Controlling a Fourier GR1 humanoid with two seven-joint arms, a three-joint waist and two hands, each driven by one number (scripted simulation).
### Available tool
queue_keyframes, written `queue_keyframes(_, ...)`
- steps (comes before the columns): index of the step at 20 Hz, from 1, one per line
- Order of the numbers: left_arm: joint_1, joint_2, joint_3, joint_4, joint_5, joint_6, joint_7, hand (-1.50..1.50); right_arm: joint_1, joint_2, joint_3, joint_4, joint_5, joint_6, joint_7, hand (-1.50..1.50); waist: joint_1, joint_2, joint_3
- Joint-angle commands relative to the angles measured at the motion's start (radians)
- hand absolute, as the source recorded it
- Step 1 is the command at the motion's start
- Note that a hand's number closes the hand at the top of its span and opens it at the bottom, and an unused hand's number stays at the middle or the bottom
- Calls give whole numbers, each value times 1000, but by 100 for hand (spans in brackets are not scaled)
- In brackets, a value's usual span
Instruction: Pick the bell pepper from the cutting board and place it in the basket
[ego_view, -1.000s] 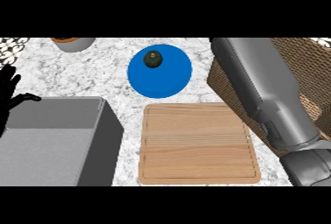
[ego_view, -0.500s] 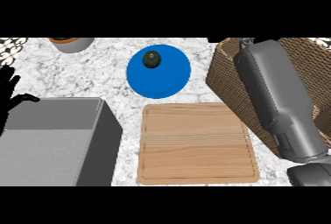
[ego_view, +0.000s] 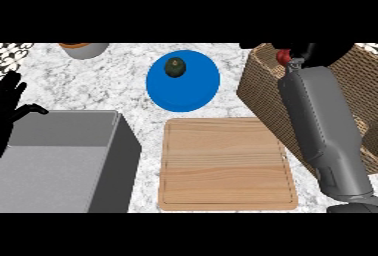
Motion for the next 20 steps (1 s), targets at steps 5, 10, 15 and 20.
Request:
queue_keyframes(5, 22, -93, -85, 32, 0, 13, 39, 0, 35, -21, -113, -200, 15, -132, 87, -150, -24, 10, -32)
queue_keyframes(10, 62, -76, -67, 48, 17, 4, 16, 0, 99, 22, -187, -422, 9, -179, 81, -150, -52, -5, -33)
queue_keyframes(15, 76, -83, -60, 40, 23, 29, 13, 0, 291, 92, -195, -670, -72, -80, 35, -150, -81, -15, -32)
queue_keyframes(20, 81, -73, -48, 32, 34, 21, 21, 0, 478, 140, -127, -883, -160, 65, 13, -150, -91, -16, -33)
